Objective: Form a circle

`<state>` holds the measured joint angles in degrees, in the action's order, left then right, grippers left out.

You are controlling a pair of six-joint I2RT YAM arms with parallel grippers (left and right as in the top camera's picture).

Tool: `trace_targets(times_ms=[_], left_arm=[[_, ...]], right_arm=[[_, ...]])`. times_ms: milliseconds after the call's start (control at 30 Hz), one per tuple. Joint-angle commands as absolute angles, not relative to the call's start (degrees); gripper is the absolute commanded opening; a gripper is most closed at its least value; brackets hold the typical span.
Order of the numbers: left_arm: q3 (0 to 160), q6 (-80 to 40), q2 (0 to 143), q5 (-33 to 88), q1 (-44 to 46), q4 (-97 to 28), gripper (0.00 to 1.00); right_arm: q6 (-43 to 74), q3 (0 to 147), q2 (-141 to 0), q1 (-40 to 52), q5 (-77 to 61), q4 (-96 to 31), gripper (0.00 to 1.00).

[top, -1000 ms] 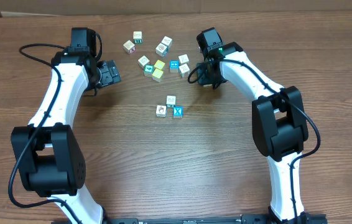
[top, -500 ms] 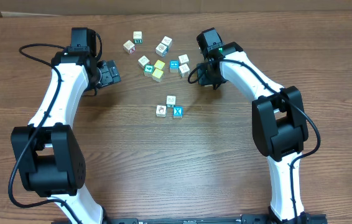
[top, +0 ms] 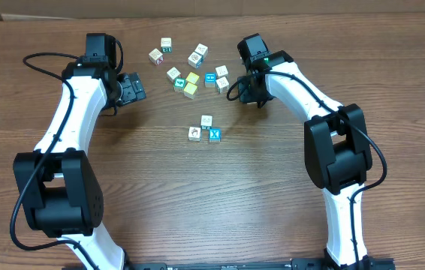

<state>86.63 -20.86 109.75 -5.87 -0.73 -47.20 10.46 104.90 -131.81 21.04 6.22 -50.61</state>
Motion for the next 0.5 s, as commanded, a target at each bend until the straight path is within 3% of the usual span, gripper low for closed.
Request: trace_targets(times_ms=[0,267,467], left_arm=[[87.48,-20.8,110.15,-6.57,-0.38,-47.33,1.0],[87.48,-20.8,110.15,-6.57,-0.36,-47.33,0.99],[87.48,-20.8,110.15,-6.57,-0.36,-47.33,1.0]], right_arm=[[10.48,106.52,-131.04,21.15,6.39,-50.52,0.36],[10.46,106.52,-131.04,21.12,6.39,-50.74,0.42],[10.48,106.52,-131.04,21.15,6.39,-50.74,0.3]])
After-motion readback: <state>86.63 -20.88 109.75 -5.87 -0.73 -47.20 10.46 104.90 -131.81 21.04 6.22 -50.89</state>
